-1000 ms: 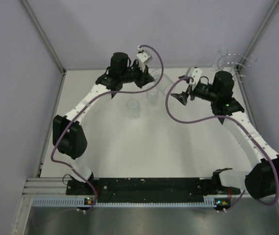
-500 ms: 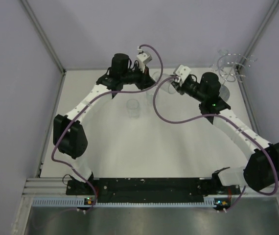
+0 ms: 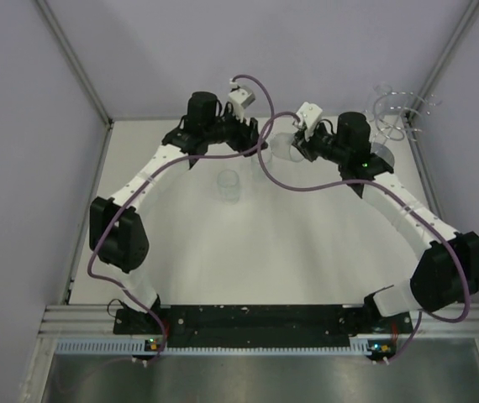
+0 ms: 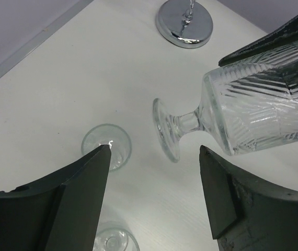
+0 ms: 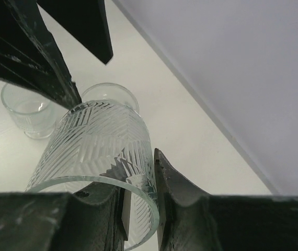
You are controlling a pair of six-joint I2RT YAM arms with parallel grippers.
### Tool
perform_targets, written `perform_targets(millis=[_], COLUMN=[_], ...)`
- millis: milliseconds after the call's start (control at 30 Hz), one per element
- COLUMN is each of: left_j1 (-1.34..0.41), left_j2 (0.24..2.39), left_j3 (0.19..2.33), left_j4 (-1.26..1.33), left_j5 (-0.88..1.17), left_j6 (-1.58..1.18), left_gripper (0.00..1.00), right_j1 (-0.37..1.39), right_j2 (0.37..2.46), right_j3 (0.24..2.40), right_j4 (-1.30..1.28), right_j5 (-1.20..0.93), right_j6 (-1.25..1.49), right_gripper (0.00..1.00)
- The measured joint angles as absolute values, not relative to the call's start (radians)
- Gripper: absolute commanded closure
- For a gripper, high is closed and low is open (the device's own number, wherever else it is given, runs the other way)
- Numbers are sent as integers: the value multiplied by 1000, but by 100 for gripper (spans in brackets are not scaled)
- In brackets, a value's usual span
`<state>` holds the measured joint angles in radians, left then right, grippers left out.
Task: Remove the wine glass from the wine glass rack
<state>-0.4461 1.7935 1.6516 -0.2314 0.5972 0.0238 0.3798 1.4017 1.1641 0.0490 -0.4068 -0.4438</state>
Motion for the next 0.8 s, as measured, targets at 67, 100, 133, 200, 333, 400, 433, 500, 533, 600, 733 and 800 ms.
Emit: perform_targets(millis=[67, 100, 133, 200, 333, 400, 433, 500, 533, 600, 733, 800], left_j1=[-431, -419, -405, -374, -312, -299, -297, -297, -297, -297, -295, -293], left_j2=[1779, 1768, 1755, 1733, 1708, 1706, 1706, 1706, 1706, 1706, 1698, 1682], left_j3=[1637, 1626, 1615, 1598, 1589, 1589, 1589, 1589, 1589, 1589, 1567, 1532], left_j4=[-234, -234, -237, -242, -240, -240, -240, -241, -240, -239, -226, -218], left_j5=[577, 567, 558, 543, 511, 500, 497, 492, 490, 487, 471, 445], left_j6=[25, 27, 28, 29, 30, 31, 30, 30, 30, 31, 38, 42], left_gripper=[25, 25, 26, 26, 27, 27, 27, 28, 28, 28, 28, 27], right_j1=[368, 361, 354, 342, 337, 338, 340, 351, 355, 376, 427, 447], right_j2=[1429, 1442, 1453, 1475, 1531, 1565, 1585, 1633, 1654, 1713, 1814, 1852], right_j3=[1222, 1253, 1282, 1333, 1428, 1467, 1487, 1534, 1555, 1613, 1716, 1758], right_j4=[-47, -96, -146, -251, -461, -551, -595, -672, -701, -764, -863, -909], right_j5=[-421, -428, -435, -450, -490, -503, -505, -500, -494, -469, -421, -399], right_j6=[-457, -472, -488, -532, -630, -669, -688, -722, -734, -762, -797, -812], right_gripper=[100, 100, 100, 100, 100, 100, 100, 100, 100, 100, 100, 100])
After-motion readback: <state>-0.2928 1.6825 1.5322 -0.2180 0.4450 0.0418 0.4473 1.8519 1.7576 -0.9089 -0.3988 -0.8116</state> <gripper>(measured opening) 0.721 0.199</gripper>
